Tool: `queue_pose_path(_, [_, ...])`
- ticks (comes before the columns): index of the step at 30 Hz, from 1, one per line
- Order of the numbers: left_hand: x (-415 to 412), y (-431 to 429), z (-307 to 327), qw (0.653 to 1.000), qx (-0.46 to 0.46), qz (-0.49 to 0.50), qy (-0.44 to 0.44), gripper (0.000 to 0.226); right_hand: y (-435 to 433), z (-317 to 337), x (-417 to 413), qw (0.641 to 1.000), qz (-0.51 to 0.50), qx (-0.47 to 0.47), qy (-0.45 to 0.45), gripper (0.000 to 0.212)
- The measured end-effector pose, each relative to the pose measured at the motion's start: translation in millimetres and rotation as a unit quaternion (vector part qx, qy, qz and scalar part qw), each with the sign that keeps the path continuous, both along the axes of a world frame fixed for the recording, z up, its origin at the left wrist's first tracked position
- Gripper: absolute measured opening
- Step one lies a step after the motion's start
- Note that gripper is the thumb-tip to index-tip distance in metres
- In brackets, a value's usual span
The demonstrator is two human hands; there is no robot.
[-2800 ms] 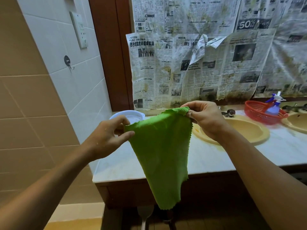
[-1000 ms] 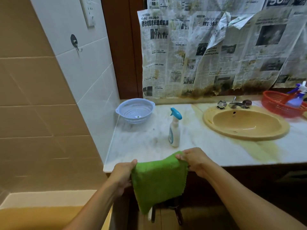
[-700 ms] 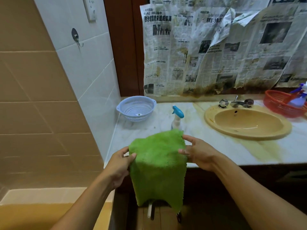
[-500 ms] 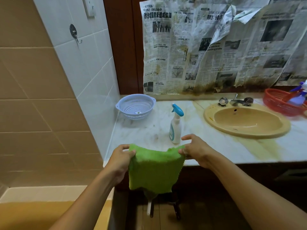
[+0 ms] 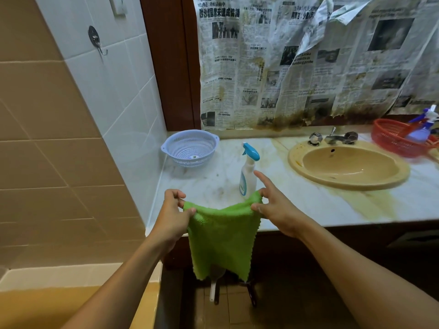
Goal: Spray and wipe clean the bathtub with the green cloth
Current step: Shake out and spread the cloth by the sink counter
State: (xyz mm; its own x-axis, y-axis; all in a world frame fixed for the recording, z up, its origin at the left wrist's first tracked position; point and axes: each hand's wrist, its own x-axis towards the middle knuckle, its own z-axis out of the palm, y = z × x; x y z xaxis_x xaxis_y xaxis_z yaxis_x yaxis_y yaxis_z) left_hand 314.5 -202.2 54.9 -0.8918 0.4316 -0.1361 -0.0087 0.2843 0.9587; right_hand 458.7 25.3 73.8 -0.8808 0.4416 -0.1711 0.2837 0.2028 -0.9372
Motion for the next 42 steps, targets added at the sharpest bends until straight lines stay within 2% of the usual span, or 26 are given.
queue_pose_path(3, [-2.1,0.8,-0.6,1.000,0.029,0.009,0.006,0.037,-3.4,-4.9,0.5,0.999,-0.028,0.002,0.022,0.090])
queue_pose_path(6, [-1.0,6.7,1.9,0.998,0.046,0.023,0.043,0.038,-8.3,-7.8,-3.5,0.999,-0.051,-0.002,0.002,0.096])
queue_pose_path(9, [-4.5,11.2,2.9,0.995,0.059,0.064,0.044,0.039,-3.4,-8.2,-7.8,0.986,-0.029,-0.162,-0.013,0.108])
queue_pose_path(10, [-6.2,10.8,3.9,0.994,0.065,0.080,0.022,0.039,-1.9,-3.2,-6.9,0.980,0.000,-0.197,-0.025,0.111])
queue_pose_path(11, [-8.8,9.4,4.6,0.993,0.070,0.091,-0.005,0.040,0.2,2.4,-5.2,0.980,0.032,-0.192,-0.048,0.114])
queue_pose_path(13, [-13.9,4.0,6.2,0.991,0.091,0.081,-0.060,0.041,4.4,10.6,-3.4,0.987,0.066,-0.113,-0.089,0.112])
queue_pose_path(15, [-15.5,-2.7,11.1,0.988,0.117,0.027,-0.097,0.048,4.3,17.3,-3.2,0.992,0.065,-0.030,-0.104,0.095])
queue_pose_path(17, [-16.0,-8.4,16.4,0.988,0.109,-0.030,-0.101,0.057,4.7,18.8,-5.6,0.994,0.047,0.017,-0.099,0.081])
queue_pose_path(18, [-15.8,-10.0,18.7,0.990,0.098,-0.048,-0.094,0.060,5.4,18.1,-7.3,0.995,0.031,0.025,-0.088,0.081])
queue_pose_path(22, [-13.5,-8.4,25.2,0.995,0.058,-0.064,-0.040,0.067,7.9,16.9,-11.5,0.998,-0.028,0.028,-0.047,0.088])
queue_pose_path(25, [-12.5,-5.7,29.0,0.997,-0.020,-0.061,0.052,0.068,5.0,18.8,-13.1,0.997,-0.024,0.052,-0.048,0.073])
queue_pose_path(28, [-14.2,-2.0,36.5,0.985,-0.079,-0.079,0.129,0.062,3.8,26.1,-13.9,0.987,-0.004,0.144,-0.065,0.051])
queue_pose_path(33, [-14.5,4.8,61.7,0.970,-0.105,-0.159,0.153,0.063,5.4,46.9,-17.8,0.954,0.015,0.289,-0.085,0.036])
queue_pose_path(35, [-13.1,9.4,71.6,0.954,-0.137,-0.206,0.170,0.066,8.7,53.3,-19.1,0.946,0.017,0.314,-0.083,0.029])
queue_pose_path(38, [-11.3,17.2,79.4,0.909,-0.224,-0.251,0.246,0.067,12.7,62.0,-21.7,0.931,0.037,0.349,-0.094,0.025])
queue_pose_path(40, [-11.5,20.1,81.2,0.863,-0.281,-0.259,0.331,0.061,13.5,67.2,-22.4,0.904,0.069,0.406,-0.112,0.025])
queue_pose_path(42, [-13.7,23.4,81.3,0.798,-0.330,-0.261,0.431,0.041,14.6,71.2,-23.7,0.873,0.102,0.457,-0.134,0.024])
